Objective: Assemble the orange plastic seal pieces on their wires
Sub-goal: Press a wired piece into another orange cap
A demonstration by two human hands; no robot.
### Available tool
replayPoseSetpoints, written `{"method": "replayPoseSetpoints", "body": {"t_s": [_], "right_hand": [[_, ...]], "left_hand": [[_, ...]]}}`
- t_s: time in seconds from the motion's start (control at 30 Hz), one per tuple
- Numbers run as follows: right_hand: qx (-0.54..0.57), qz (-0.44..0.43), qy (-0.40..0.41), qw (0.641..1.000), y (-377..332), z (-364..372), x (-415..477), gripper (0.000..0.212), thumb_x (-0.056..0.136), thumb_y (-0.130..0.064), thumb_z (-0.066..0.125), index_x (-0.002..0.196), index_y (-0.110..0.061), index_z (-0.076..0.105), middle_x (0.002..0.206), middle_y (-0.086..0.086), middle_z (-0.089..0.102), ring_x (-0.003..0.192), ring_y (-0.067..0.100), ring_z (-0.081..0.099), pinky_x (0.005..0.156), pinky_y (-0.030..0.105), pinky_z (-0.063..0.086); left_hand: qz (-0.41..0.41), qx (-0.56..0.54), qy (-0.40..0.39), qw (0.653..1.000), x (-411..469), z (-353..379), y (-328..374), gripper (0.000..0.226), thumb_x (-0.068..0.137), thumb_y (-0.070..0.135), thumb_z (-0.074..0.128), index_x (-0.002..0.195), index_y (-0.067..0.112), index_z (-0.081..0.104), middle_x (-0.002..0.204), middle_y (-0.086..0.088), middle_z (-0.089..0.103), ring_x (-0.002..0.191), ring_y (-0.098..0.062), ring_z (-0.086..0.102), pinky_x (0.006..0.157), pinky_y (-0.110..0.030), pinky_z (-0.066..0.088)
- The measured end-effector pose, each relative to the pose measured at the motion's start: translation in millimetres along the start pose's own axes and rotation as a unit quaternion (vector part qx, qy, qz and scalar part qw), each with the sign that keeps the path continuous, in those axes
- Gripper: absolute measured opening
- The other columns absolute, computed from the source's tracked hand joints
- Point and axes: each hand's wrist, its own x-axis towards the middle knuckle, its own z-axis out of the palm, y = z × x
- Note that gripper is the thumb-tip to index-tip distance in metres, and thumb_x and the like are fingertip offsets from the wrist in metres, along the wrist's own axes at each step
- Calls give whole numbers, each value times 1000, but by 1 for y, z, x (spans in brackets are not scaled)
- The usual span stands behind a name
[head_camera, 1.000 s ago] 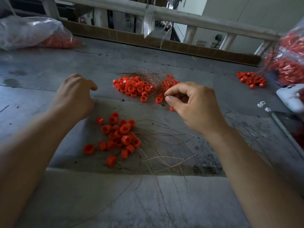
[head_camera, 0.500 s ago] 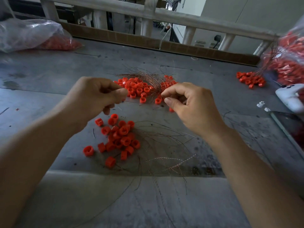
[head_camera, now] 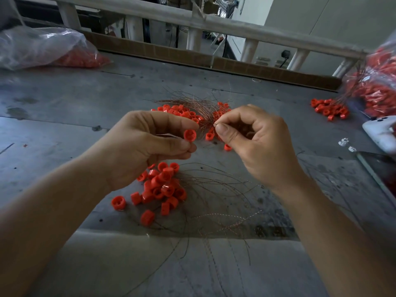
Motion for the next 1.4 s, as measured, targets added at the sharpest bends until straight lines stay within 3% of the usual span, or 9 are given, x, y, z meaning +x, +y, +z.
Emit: {"method": "replayPoseSetpoints", "body": {"t_s": [0.23,0.37,0.6,0.93,1.1,1.23,1.4], "right_hand": [[14,-7,-11,1000,-6,2,-2,13,78,-14,67,78,-27,64,72,-12,60,64,5,57,60,16,45],[68,-6,-13,998,-8,6,-4,18,75,-8,71,73,-23,62,67,-14,59,60,0,54,57,9,40],[63,2,-55,997,-11,8,-8,12,78,-10,63,74,-22,61,71,-10,59,64,4,55,58,11,43],[25,2,-65,998,-9,10,-8,15,78,-6,66,73,-19,61,67,-12,56,62,2,52,56,10,39],[20,4,-59,998,-10,8,-8,15,77,-4,67,72,-18,62,65,-13,55,59,0,51,54,9,38],[25,5,-46,999,-10,6,-7,15,76,-6,66,70,-19,62,61,-16,53,55,-1,50,51,8,36],[29,8,-42,999,-9,5,-6,13,75,-8,66,69,-19,62,59,-17,52,51,-4,47,50,5,33]], "left_hand": [[13,38,7,999,-1,2,-1,30,42,13,70,71,17,75,69,-8,70,60,-13,68,52,-17,52],[34,65,10,997,-1,4,-2,29,38,19,72,67,16,73,67,-6,69,59,-12,67,52,-17,52],[64,72,5,995,-2,7,-2,27,41,22,72,67,14,72,67,-3,70,60,-12,67,54,-18,53],[93,78,21,992,-2,10,-3,31,38,25,74,68,21,74,67,1,71,64,-9,68,58,-14,51],[77,66,23,995,-3,10,0,33,38,22,73,72,20,75,70,-1,72,67,-11,70,59,-15,52],[56,6,14,998,-4,11,2,27,55,6,61,76,14,74,70,-6,72,67,-15,71,58,-17,54],[55,-4,14,998,-5,13,3,29,60,3,56,80,14,73,72,-6,73,68,-15,71,58,-17,54]]}}
